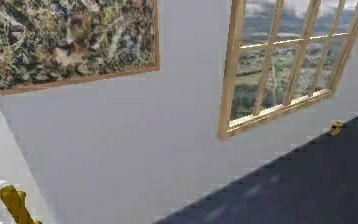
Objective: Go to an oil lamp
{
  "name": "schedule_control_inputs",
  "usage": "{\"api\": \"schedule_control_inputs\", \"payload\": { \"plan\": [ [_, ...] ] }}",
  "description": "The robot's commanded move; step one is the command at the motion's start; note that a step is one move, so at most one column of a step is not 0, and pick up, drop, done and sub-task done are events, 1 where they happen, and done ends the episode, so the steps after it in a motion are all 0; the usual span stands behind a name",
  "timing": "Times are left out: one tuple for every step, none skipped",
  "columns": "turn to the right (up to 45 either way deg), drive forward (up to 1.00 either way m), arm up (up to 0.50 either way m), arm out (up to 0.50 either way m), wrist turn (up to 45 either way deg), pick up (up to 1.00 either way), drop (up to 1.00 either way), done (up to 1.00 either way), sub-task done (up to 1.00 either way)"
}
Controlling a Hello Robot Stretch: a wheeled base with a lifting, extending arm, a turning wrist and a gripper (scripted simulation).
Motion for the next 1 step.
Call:
{"api": "schedule_control_inputs", "payload": {
  "plan": [
    [45.0, 0.0, 0.0, 0.0, 0.0, 0.0, 0.0, 0.0, 0.0]
  ]
}}
